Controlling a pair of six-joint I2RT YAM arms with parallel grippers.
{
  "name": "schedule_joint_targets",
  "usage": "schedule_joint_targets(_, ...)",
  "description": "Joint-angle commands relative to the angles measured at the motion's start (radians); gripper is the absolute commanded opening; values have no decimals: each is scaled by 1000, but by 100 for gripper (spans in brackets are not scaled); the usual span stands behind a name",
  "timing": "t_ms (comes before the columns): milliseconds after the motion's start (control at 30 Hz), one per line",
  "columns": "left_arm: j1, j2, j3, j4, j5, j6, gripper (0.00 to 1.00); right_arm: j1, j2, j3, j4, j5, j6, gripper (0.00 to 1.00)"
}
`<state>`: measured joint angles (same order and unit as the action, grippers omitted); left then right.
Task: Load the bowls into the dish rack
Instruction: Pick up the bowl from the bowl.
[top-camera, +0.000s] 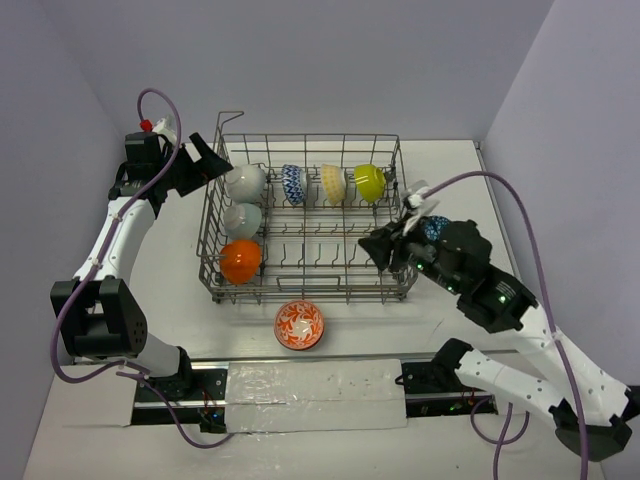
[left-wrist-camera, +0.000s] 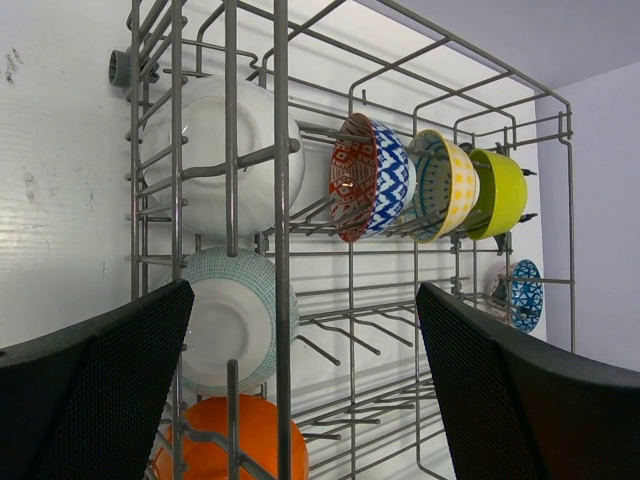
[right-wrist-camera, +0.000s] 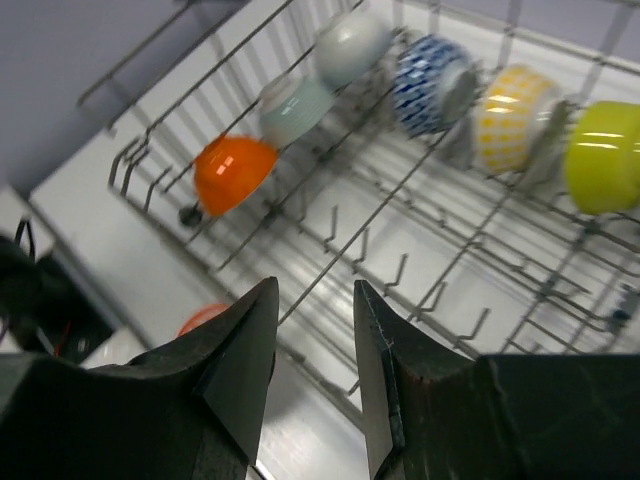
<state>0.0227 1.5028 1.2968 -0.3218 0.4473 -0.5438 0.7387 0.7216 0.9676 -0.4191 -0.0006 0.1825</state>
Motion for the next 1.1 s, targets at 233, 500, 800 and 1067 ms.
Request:
schedule_joint_targets(233,5,-6,47,4,-27,18,99,88,67,3,-11,-108,-107,44)
schedule_joint_targets(500,23,-96,27,26,-117,28,99,88,41,-44,58,-24,-103,48)
schedule_joint_targets(800,22,-216,21,23,-361,58,99,88,3,-53,55,66,-68,50)
schedule_joint_targets(1067,14,-368,68,70,-527,38,99,90,-1,-46,54,149,-49,51)
